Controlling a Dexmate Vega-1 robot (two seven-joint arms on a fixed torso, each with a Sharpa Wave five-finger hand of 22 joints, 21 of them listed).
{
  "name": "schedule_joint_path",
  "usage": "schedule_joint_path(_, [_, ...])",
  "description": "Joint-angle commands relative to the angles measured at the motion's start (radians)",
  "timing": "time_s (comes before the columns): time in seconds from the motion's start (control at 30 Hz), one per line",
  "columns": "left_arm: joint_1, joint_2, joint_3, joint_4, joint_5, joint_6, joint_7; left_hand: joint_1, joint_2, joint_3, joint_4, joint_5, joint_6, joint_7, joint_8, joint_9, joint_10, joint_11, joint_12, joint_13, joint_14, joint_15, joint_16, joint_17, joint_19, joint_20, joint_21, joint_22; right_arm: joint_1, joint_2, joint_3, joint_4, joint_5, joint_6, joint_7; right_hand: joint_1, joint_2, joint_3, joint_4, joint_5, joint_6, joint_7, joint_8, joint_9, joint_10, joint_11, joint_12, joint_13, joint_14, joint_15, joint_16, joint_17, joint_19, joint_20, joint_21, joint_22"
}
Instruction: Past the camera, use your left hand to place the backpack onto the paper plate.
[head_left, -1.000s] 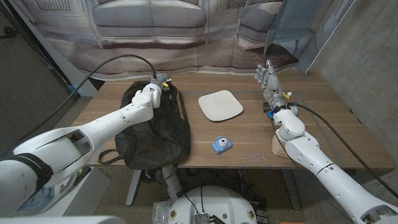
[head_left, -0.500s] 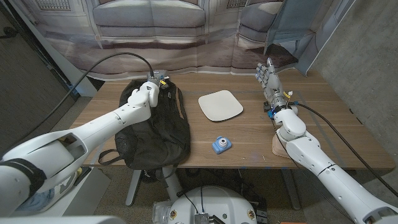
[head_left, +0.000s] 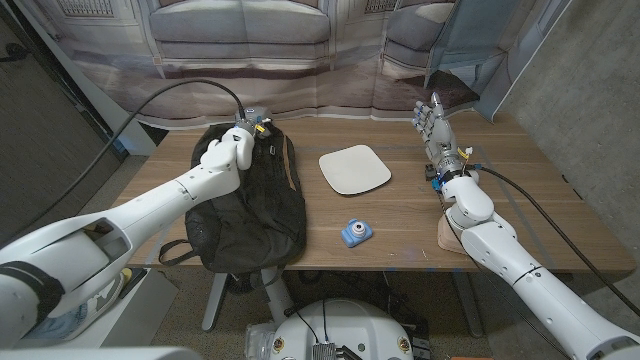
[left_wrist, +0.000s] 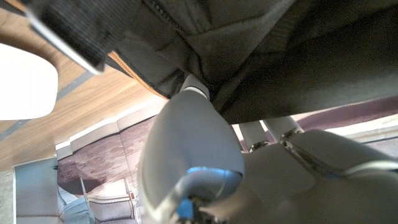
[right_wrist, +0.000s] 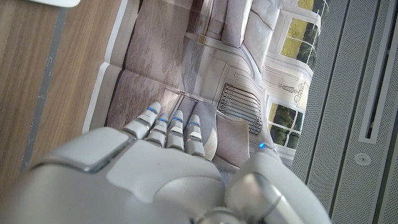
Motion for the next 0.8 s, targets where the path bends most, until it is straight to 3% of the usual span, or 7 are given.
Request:
schedule_joint_path(0.03, [0.055, 0.04, -0.058, -0.081, -0.009, -0.015, 0.021, 0.0, 0.002, 0.128, -0.117, 0.007, 0.014, 0.001, 0.009, 0.002, 0.009, 0.003, 0.003, 0.007, 0.017, -0.12, -0.008, 0.007, -0.005, -0.066, 0.013, 0.002, -0.007, 0.004, 0.0, -0.007, -0.002, 0.004, -0.001, 0.002, 0.005, -0.004, 0.002, -0.003, 0.01, 0.0, 0.002, 0.005, 0.011, 0.002, -0.005, 0.001, 0.001, 0.006, -0.005, 0.005, 0.005, 0.006, -0.004, 0.002])
schedule_joint_path(0.37, [0.115, 0.068, -0.136, -0.13, -0.073, -0.061, 0.069, -0.005, -0.001, 0.128, -0.115, 0.007, 0.028, 0.005, 0.016, 0.0, 0.022, 0.004, 0.008, 0.019, 0.033, -0.12, -0.014, 0.012, -0.01, -0.066, 0.035, 0.0, -0.01, -0.003, -0.002, -0.02, -0.012, 0.0, -0.001, 0.002, 0.006, -0.005, 0.002, -0.003, 0.01, -0.001, 0.002, 0.005, 0.011, 0.001, -0.005, 0.001, 0.001, 0.005, -0.005, 0.005, 0.006, 0.005, -0.004, 0.002])
schedule_joint_path(0.8, [0.132, 0.081, -0.168, -0.166, -0.072, -0.072, 0.089, -0.009, -0.008, 0.127, -0.116, 0.007, 0.037, 0.005, 0.025, 0.002, 0.039, -0.003, 0.014, 0.036, 0.054, -0.123, -0.024, 0.021, -0.015, -0.069, 0.069, -0.004, -0.012, -0.002, 0.0, -0.028, -0.014, -0.001, -0.005, 0.002, 0.007, -0.006, 0.002, -0.004, 0.011, 0.0, 0.002, 0.005, 0.012, 0.002, -0.005, 0.001, 0.002, 0.004, -0.005, 0.005, 0.007, 0.004, -0.003, 0.002])
